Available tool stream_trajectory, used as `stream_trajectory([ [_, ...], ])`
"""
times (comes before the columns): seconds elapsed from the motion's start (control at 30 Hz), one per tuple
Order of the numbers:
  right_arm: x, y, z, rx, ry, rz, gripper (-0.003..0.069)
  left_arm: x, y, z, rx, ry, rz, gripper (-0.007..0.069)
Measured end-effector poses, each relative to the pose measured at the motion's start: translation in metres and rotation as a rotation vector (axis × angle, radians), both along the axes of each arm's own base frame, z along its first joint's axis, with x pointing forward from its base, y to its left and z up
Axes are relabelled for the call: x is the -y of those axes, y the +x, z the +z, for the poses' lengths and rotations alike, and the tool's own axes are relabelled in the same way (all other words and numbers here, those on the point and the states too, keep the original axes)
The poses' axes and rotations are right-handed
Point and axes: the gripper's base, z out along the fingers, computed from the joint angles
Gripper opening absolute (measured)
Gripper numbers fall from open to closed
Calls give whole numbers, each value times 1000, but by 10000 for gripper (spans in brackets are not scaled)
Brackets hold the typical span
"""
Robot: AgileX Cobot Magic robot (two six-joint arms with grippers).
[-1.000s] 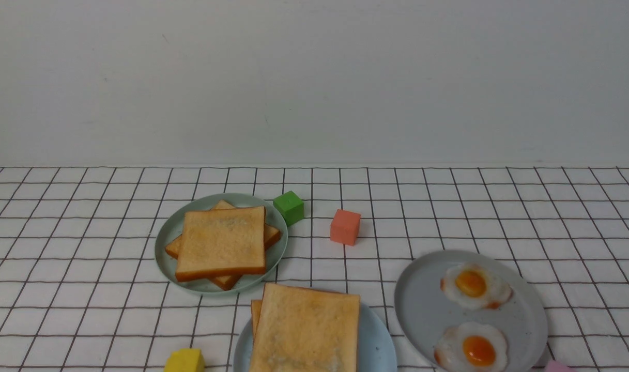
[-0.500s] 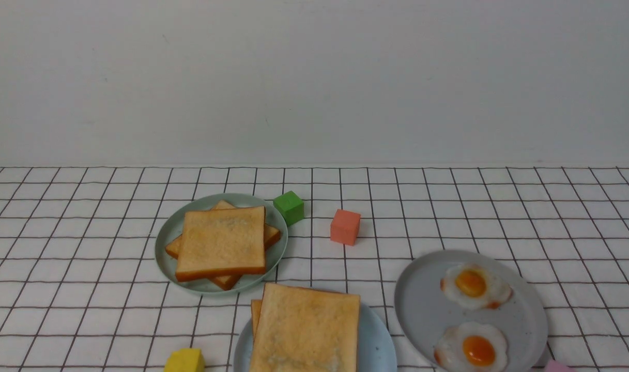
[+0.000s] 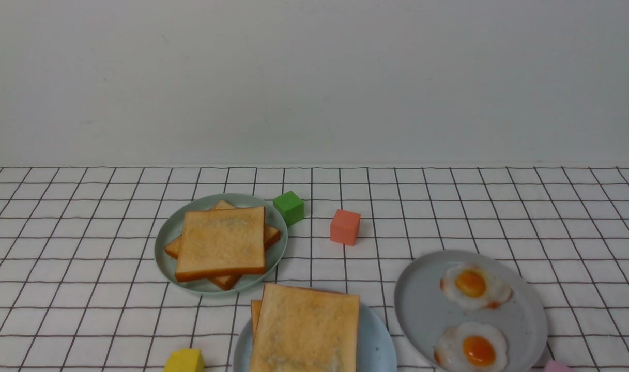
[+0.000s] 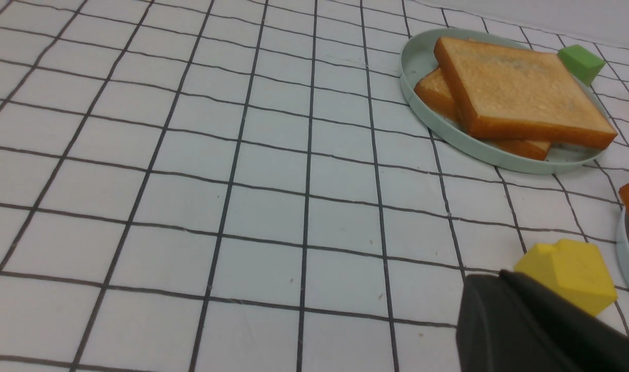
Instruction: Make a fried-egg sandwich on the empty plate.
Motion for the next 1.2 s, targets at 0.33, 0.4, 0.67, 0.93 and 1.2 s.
stream_trajectory([
  [0.33,4,-4,-52,-224,-76,-93,101,0,0,0,0,0,0,29],
  [0.4,5,-3,-52,-207,-61,-118,102,0,0,0,1,0,0,29],
  [0.67,6,-3,-52,-199,-49,-139,106,0,0,0,1,0,0,29],
  [0.93,6,-3,-51,-198,-50,-139,110,0,0,0,1,0,0,39],
  [1.2,6,-3,-51,-198,-51,-139,122,0,0,0,1,0,0,39],
])
